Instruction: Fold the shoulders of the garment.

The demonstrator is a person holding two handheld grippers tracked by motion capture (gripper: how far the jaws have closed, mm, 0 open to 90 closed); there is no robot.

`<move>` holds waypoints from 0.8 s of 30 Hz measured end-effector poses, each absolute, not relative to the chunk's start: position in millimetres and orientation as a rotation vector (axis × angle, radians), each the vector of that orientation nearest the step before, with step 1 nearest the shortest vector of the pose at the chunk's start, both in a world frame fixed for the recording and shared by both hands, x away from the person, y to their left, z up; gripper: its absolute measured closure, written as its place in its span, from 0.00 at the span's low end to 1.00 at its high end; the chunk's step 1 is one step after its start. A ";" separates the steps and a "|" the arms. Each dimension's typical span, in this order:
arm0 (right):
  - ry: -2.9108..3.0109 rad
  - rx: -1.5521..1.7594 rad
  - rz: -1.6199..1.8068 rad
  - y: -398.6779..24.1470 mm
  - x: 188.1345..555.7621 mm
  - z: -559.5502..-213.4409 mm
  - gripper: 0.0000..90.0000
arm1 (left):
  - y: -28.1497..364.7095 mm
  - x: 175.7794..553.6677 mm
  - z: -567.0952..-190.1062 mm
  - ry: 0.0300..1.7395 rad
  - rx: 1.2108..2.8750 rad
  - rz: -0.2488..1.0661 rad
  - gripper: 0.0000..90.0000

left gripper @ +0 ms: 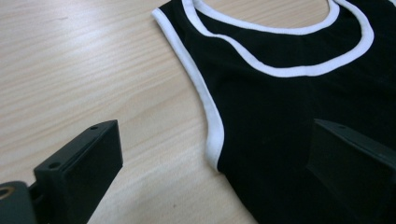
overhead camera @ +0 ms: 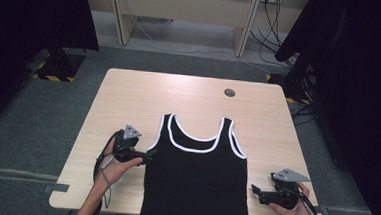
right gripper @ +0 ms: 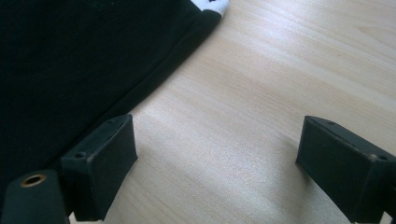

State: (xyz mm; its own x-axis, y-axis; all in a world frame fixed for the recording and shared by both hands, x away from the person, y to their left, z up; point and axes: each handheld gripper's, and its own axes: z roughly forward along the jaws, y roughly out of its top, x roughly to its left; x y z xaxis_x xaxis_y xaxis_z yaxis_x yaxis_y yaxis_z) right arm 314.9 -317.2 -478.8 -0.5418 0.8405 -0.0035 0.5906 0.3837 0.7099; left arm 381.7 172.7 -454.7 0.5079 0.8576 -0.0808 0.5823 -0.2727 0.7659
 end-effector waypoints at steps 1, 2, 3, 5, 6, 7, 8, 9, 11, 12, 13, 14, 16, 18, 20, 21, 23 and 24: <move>2.285 1.243 0.949 -317.2 314.9 -478.7 0.14 | 172.3 383.7 -453.7 1.178 1.976 0.451 0.03; 2.284 1.244 0.949 -317.2 314.9 -478.7 0.14 | 171.7 385.9 -452.4 1.175 1.973 0.445 0.03; 2.285 1.243 0.949 -317.2 314.9 -478.7 0.14 | 170.7 388.3 -451.4 1.173 1.966 0.440 0.03; 2.284 1.244 0.949 -317.2 314.8 -478.7 0.14 | 169.3 393.3 -449.2 1.173 1.965 0.447 0.03; 2.285 1.243 0.949 -317.2 314.8 -478.7 0.14 | 168.5 396.2 -448.5 1.177 1.961 0.448 0.03; 2.285 1.243 0.949 -317.2 314.9 -478.8 0.14 | 167.7 399.2 -447.8 1.177 1.960 0.450 0.03; 2.285 1.243 0.949 -317.2 314.9 -478.8 0.14 | 166.7 401.9 -447.1 1.180 1.958 0.453 0.03; 2.285 1.243 0.949 -317.2 314.9 -478.8 0.14 | 165.5 404.5 -446.4 1.180 1.958 0.454 0.04; 2.284 1.244 0.949 -317.2 314.9 -478.8 0.14 | 162.6 409.5 -444.7 1.176 1.965 0.462 0.04; 2.285 1.243 0.949 -317.2 314.9 -478.7 0.14 | 161.2 412.0 -443.6 1.173 1.971 0.469 0.04; 2.285 1.243 0.949 -317.2 314.8 -478.8 0.14 | 159.4 414.4 -443.0 1.175 1.967 0.472 0.04; 2.285 1.243 0.949 -317.2 314.8 -478.8 0.14 | 158.2 416.9 -442.2 1.176 1.969 0.470 0.04; 2.285 1.243 0.949 -317.2 314.9 -478.8 0.14 | 155.6 422.1 -441.4 1.179 1.966 0.473 0.04; 2.285 1.243 0.949 -317.2 314.8 -478.8 0.14 | 152.6 427.4 -441.4 1.183 1.972 0.473 0.05; 2.286 1.242 0.949 -317.2 314.8 -478.8 0.14 | 149.3 432.7 -442.0 1.186 1.977 0.481 0.05; 2.285 1.242 0.949 -317.2 314.8 -478.7 0.14 | 147.9 435.3 -442.3 1.185 1.979 0.482 0.05; 2.286 1.242 0.950 -317.2 314.9 -478.8 0.14 | 145.0 440.0 -442.8 1.191 1.981 0.473 0.05; 2.286 1.242 0.950 -317.2 314.9 -478.8 0.14 | 143.6 442.3 -443.3 1.193 1.981 0.475 0.05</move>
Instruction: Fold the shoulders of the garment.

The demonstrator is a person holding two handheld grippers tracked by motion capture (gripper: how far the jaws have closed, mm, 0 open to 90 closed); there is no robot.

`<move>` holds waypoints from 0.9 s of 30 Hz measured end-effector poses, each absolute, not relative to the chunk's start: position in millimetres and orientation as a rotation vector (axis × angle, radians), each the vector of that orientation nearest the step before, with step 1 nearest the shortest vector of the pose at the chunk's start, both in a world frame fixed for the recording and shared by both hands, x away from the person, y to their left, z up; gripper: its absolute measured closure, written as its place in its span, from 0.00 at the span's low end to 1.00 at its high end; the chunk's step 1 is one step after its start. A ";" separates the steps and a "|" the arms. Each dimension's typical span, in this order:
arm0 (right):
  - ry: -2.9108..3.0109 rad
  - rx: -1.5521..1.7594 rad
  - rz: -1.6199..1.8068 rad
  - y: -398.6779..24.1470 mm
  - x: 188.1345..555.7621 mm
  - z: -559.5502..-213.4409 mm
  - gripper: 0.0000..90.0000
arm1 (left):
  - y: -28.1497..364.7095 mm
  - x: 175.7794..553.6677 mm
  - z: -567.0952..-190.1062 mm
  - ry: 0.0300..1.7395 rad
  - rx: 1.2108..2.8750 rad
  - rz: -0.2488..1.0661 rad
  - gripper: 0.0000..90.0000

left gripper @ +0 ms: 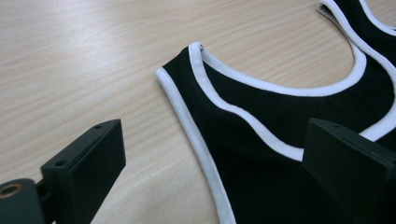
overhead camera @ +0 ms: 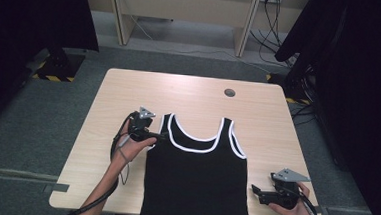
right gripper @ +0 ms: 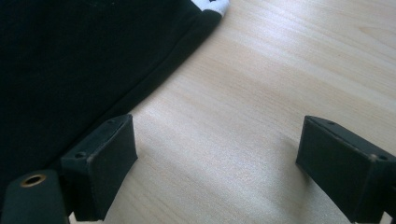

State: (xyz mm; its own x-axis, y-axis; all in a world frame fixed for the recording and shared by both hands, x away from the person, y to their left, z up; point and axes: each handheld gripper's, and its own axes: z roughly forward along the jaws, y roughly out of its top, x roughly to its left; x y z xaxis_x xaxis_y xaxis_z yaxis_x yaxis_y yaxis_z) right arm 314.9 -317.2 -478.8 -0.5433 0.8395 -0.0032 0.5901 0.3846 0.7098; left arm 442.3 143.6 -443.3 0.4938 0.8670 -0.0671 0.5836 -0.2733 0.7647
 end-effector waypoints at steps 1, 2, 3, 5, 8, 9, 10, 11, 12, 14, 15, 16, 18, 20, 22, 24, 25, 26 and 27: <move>2.286 1.241 0.950 -317.3 314.9 -478.8 0.14 | 142.6 444.5 -443.6 1.194 1.985 0.475 0.06; 2.286 1.241 0.950 -317.3 314.9 -478.8 0.14 | 141.6 446.4 -444.0 1.196 1.985 0.475 0.06; 2.287 1.240 0.949 -317.4 314.9 -478.7 0.14 | 141.0 448.2 -444.3 1.198 1.986 0.475 0.06; 2.288 1.239 0.949 -317.4 314.9 -478.7 0.14 | 140.2 451.4 -444.8 1.207 1.980 0.476 0.06; 2.289 1.237 0.950 -317.5 314.9 -478.8 0.14 | 140.2 456.5 -444.7 1.214 1.983 0.477 0.06; 2.289 1.237 0.950 -317.5 314.9 -478.8 0.14 | 140.1 458.4 -444.6 1.219 1.981 0.476 0.06; 2.290 1.236 0.950 -317.5 314.9 -478.8 0.14 | 140.0 460.4 -444.5 1.221 1.981 0.479 0.06; 2.289 1.236 0.950 -317.5 314.9 -478.8 0.14 | 139.9 462.1 -444.1 1.227 1.980 0.483 0.06; 2.289 1.236 0.950 -317.5 314.9 -478.8 0.14 | 139.5 464.1 -444.1 1.227 1.978 0.483 0.06; 2.290 1.236 0.951 -317.5 314.9 -478.8 0.14 | 138.6 467.8 -444.4 1.234 1.975 0.480 0.07; 2.290 1.236 0.951 -317.6 314.9 -478.8 0.14 | 137.8 469.6 -444.9 1.237 1.974 0.482 0.07; 2.290 1.235 0.951 -317.6 314.9 -478.8 0.14 | 137.1 471.4 -445.5 1.238 1.975 0.480 0.07; 2.291 1.235 0.951 -317.6 314.9 -478.8 0.14 | 134.9 475.0 -447.9 1.250 1.964 0.475 0.07; 2.291 1.235 0.951 -317.6 315.0 -478.8 0.14 | 132.5 478.4 -450.1 1.251 1.972 0.473 0.07; 2.291 1.235 0.951 -317.6 314.9 -478.8 0.14 | 129.5 481.4 -452.1 1.252 1.976 0.468 0.07; 2.291 1.235 0.951 -317.6 314.9 -478.8 0.14 | 126.0 484.2 -454.5 1.250 1.985 0.468 0.08; 2.291 1.235 0.951 -317.6 314.9 -478.8 0.14 | 124.0 485.5 -455.8 1.254 1.987 0.468 0.08; 2.291 1.235 0.951 -317.6 314.9 -478.8 0.14 | 122.1 487.1 -457.1 1.254 1.990 0.469 0.08; 2.291 1.235 0.951 -317.6 314.9 -478.8 0.14 | 119.9 488.5 -458.4 1.253 1.991 0.472 0.08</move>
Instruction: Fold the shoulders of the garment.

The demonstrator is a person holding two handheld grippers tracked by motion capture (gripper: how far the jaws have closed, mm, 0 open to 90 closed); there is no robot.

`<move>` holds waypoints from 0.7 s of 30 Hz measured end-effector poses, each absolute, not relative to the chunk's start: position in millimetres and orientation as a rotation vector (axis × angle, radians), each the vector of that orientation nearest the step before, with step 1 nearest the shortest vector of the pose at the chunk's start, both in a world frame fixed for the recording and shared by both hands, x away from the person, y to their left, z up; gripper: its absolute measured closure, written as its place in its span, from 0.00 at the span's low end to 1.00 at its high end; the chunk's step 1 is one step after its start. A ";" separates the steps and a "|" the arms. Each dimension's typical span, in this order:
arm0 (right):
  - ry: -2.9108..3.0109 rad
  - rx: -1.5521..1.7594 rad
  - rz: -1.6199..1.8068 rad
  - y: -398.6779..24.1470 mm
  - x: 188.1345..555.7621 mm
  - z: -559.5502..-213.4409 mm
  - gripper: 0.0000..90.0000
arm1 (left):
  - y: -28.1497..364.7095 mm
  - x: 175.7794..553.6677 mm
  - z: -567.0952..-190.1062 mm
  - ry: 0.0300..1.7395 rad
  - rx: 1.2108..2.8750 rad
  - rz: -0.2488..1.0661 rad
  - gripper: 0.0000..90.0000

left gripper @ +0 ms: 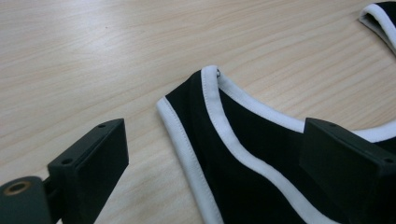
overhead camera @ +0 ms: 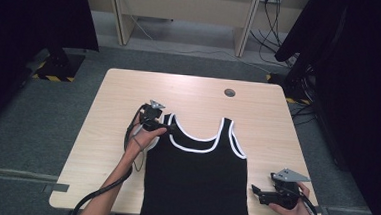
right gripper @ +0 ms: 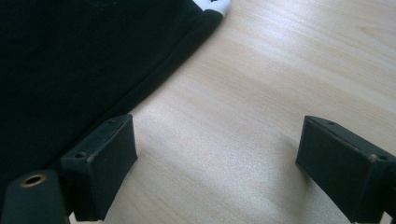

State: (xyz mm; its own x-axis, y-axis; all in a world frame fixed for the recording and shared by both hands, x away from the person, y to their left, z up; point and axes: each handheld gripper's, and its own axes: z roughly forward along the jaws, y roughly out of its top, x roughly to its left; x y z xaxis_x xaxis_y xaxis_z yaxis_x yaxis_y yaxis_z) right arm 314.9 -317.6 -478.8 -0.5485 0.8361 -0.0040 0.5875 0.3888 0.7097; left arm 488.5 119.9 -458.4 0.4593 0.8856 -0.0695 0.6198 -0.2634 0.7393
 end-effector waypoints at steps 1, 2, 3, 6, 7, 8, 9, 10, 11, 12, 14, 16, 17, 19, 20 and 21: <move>2.292 1.234 0.951 -317.7 314.8 -478.7 0.14 | 117.7 489.8 -459.4 1.252 1.993 0.469 0.08; 2.293 1.233 0.952 -317.8 314.7 -478.7 0.14 | 115.5 491.1 -460.5 1.252 1.995 0.468 0.08; 2.294 1.233 0.953 -317.9 314.6 -478.7 0.14 | 113.0 492.5 -461.9 1.252 1.996 0.467 0.08; 2.294 1.232 0.953 -318.0 314.6 -478.7 0.14 | 107.5 497.6 -465.3 1.248 2.015 0.465 0.08; 2.294 1.233 0.953 -317.9 314.6 -478.7 0.14 | 105.9 499.5 -466.5 1.253 2.012 0.466 0.08; 2.294 1.233 0.953 -317.9 314.5 -478.7 0.14 | 104.8 501.5 -467.8 1.258 2.009 0.469 0.08; 2.294 1.232 0.953 -317.9 314.5 -478.8 0.14 | 104.4 503.7 -469.3 1.261 2.015 0.474 0.09; 2.294 1.233 0.953 -317.9 314.5 -478.7 0.14 | 103.9 506.0 -471.3 1.265 2.016 0.478 0.12; 2.294 1.232 0.954 -318.0 314.5 -478.7 0.14 | 103.8 508.0 -473.4 1.267 2.021 0.487 0.16; 2.295 1.232 0.954 -318.1 314.6 -478.7 0.14 | 103.9 509.6 -475.6 1.264 2.031 0.498 0.21; 2.295 1.230 0.954 -318.2 314.5 -478.8 0.14 | 104.7 511.0 -479.3 1.240 2.025 0.524 0.30; 2.296 1.230 0.954 -318.2 314.4 -478.7 0.14 | 106.9 511.5 -480.3 1.222 2.007 0.535 0.38; 2.296 1.230 0.955 -318.2 314.4 -478.7 0.14 | 108.6 511.3 -480.8 1.220 1.995 0.541 0.44; 2.296 1.230 0.955 -318.2 314.4 -478.8 0.14 | 110.0 510.7 -480.9 1.218 1.985 0.547 0.52; 2.296 1.230 0.955 -318.2 314.3 -478.8 0.14 | 109.6 509.8 -480.6 1.213 1.985 0.544 0.62; 2.296 1.230 0.955 -318.2 314.3 -478.8 0.14 | 108.7 509.1 -480.5 1.205 1.987 0.543 0.68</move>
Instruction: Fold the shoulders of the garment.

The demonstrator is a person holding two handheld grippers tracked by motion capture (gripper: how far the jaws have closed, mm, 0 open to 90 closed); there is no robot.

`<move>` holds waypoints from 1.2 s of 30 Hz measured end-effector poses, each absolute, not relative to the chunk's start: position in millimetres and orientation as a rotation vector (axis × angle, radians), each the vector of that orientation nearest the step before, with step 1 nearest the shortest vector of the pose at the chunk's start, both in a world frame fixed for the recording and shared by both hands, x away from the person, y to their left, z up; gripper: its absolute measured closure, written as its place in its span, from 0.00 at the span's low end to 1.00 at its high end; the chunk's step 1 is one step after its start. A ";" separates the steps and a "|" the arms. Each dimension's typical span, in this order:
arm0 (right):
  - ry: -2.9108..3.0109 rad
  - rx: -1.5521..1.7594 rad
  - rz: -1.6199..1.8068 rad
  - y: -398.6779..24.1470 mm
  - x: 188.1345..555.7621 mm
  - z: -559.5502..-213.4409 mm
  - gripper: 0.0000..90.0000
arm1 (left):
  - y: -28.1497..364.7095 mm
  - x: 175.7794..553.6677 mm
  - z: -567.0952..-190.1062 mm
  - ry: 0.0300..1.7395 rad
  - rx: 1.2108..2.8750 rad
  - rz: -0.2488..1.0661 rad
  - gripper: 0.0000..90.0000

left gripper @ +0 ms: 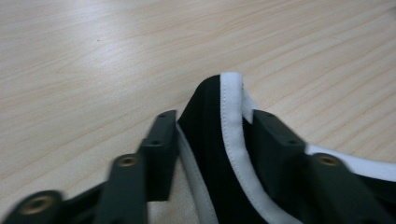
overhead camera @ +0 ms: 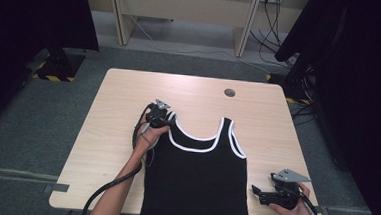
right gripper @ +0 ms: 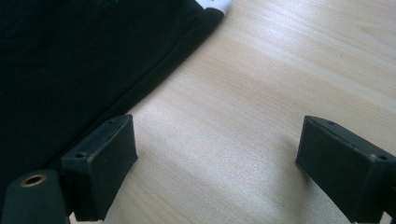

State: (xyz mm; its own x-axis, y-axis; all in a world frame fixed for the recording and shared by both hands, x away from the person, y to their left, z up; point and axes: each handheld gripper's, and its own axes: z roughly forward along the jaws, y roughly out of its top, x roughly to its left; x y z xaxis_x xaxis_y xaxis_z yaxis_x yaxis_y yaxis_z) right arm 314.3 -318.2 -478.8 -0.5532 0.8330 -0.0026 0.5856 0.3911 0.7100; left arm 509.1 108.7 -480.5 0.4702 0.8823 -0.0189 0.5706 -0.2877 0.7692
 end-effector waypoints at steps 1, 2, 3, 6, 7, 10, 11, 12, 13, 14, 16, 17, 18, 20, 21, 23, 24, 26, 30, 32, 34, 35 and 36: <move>2.296 1.230 0.955 -318.2 314.3 -478.8 0.14 | 107.1 508.1 -480.3 1.200 1.991 0.546 0.72; 2.296 1.229 0.955 -318.3 314.3 -478.8 0.14 | 105.9 507.2 -479.9 1.201 1.995 0.547 0.79; 2.296 1.229 0.955 -318.3 314.3 -478.8 0.14 | 104.6 506.6 -479.9 1.201 1.993 0.549 0.79; 2.297 1.228 0.954 -318.4 314.3 -478.8 0.14 | 101.1 505.2 -478.4 1.188 2.015 0.542 0.87; 2.297 1.229 0.954 -318.4 314.3 -478.8 0.14 | 100.8 505.0 -478.1 1.187 2.018 0.532 0.87; 2.297 1.228 0.954 -318.4 314.3 -478.8 0.14 | 99.9 503.8 -476.6 1.180 2.022 0.517 0.88; 2.297 1.228 0.954 -318.4 314.3 -478.8 0.14 | 99.5 503.2 -475.6 1.178 2.018 0.515 0.89; 2.297 1.228 0.954 -318.4 314.3 -478.7 0.14 | 99.2 502.4 -474.2 1.177 2.012 0.514 0.89; 2.297 1.228 0.955 -318.4 314.3 -478.8 0.14 | 98.7 501.5 -473.2 1.176 2.001 0.514 0.89; 2.297 1.228 0.954 -318.4 314.3 -478.7 0.14 | 98.1 500.1 -471.3 1.169 2.003 0.515 0.89; 2.297 1.228 0.955 -318.4 314.2 -478.7 0.14 | 96.3 496.0 -466.5 1.148 2.005 0.528 0.89; 2.297 1.228 0.955 -318.4 314.2 -478.8 0.14 | 95.9 493.8 -463.7 1.143 2.001 0.522 0.90; 2.297 1.228 0.955 -318.4 314.3 -478.7 0.14 | 95.8 491.7 -460.8 1.135 1.999 0.516 0.90; 2.297 1.228 0.955 -318.4 314.2 -478.7 0.14 | 95.0 487.5 -455.5 1.118 1.993 0.509 0.90; 2.297 1.228 0.955 -318.4 314.2 -478.7 0.14 | 95.0 485.0 -451.9 1.106 2.002 0.516 0.90; 2.297 1.228 0.955 -318.4 314.2 -478.7 0.14 | 95.5 481.6 -447.6 1.098 1.991 0.508 0.90; 2.297 1.228 0.954 -318.4 314.2 -478.7 0.14 | 96.0 479.0 -445.4 1.095 1.979 0.498 0.90; 2.297 1.228 0.955 -318.5 314.2 -478.7 0.14 | 96.1 474.6 -442.4 1.085 1.972 0.492 0.90; 2.297 1.228 0.955 -318.5 314.1 -478.8 0.14 | 93.7 460.3 -433.9 1.044 1.971 0.507 0.90; 2.297 1.228 0.955 -318.5 314.1 -478.8 0.14 | 93.1 452.8 -430.3 1.024 1.965 0.518 0.89; 2.297 1.227 0.955 -318.5 314.1 -478.8 0.14 | 92.6 444.3 -428.3 1.008 1.951 0.506 0.89; 2.297 1.227 0.955 -318.5 314.1 -478.7 0.14 | 91.9 440.1 -428.3 1.001 1.953 0.506 0.89; 2.297 1.227 0.955 -318.5 314.1 -478.8 0.14 | 91.3 435.8 -428.4 0.993 1.956 0.504 0.89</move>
State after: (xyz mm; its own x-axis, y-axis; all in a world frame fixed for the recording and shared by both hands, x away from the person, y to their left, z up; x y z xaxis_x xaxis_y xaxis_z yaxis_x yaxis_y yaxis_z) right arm 314.1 -318.5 -478.8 -0.5546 0.8321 -0.0038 0.5842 0.3927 0.7103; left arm 435.8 91.3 -428.4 0.6012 0.7987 -0.0261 0.4502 -0.3115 0.8369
